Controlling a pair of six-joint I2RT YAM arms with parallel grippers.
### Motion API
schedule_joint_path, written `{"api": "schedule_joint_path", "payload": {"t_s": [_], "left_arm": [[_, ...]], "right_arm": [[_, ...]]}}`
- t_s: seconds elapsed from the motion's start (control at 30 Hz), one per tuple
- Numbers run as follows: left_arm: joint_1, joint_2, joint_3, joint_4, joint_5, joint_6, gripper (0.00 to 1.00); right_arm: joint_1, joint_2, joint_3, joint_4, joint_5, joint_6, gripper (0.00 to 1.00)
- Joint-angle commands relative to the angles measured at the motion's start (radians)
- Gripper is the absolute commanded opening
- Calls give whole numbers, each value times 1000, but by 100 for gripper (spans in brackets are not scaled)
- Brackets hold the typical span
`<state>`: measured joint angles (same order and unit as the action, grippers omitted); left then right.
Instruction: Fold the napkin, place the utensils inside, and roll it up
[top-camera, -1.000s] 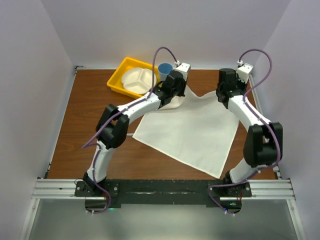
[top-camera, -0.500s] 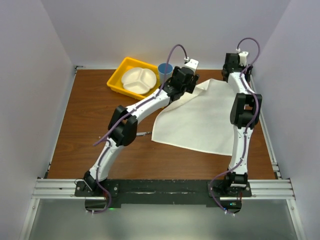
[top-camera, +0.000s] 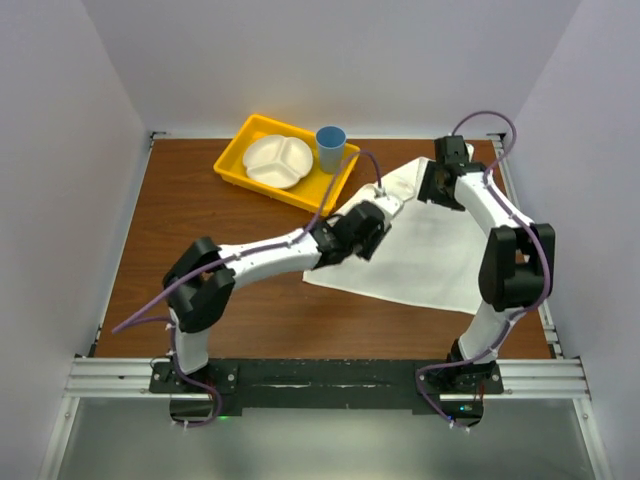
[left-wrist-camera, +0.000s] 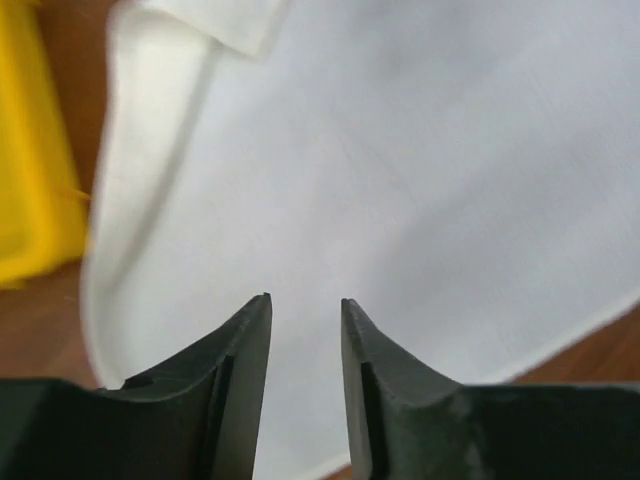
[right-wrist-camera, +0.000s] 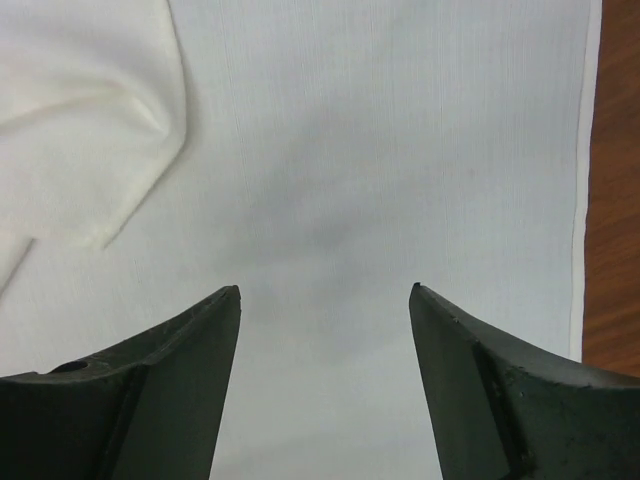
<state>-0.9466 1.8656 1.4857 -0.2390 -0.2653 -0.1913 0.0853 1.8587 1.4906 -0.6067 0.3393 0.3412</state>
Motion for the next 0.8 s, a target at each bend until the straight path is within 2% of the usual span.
{"api": "schedule_joint_path", "payload": {"t_s": [0.0, 0.1, 0.2, 0.37, 0.47, 0.63, 0.77], "left_arm": [[-38, 56, -91, 151, 57, -68, 29], [-96, 122, -68, 199, -4, -62, 24], [-122, 216, 14, 143, -54, -91, 18], [-153, 299, 51, 113, -45, -146, 15], [-182, 316, 50, 112, -11, -195, 14], [-262, 352, 60, 162, 145, -292, 14], [-362, 368, 100, 224, 228, -344, 15]], "right_arm": [[-18, -110, -162, 73, -91, 84, 72], [-41, -138, -220, 73, -98, 82, 71], [-45, -189, -271, 84, -89, 81, 71], [-47, -236, -286, 76, -40, 55, 71], [-51, -256, -277, 73, -33, 39, 72], [-71, -256, -218, 64, -25, 24, 74], [-116, -216, -167, 53, -124, 18, 79]]}}
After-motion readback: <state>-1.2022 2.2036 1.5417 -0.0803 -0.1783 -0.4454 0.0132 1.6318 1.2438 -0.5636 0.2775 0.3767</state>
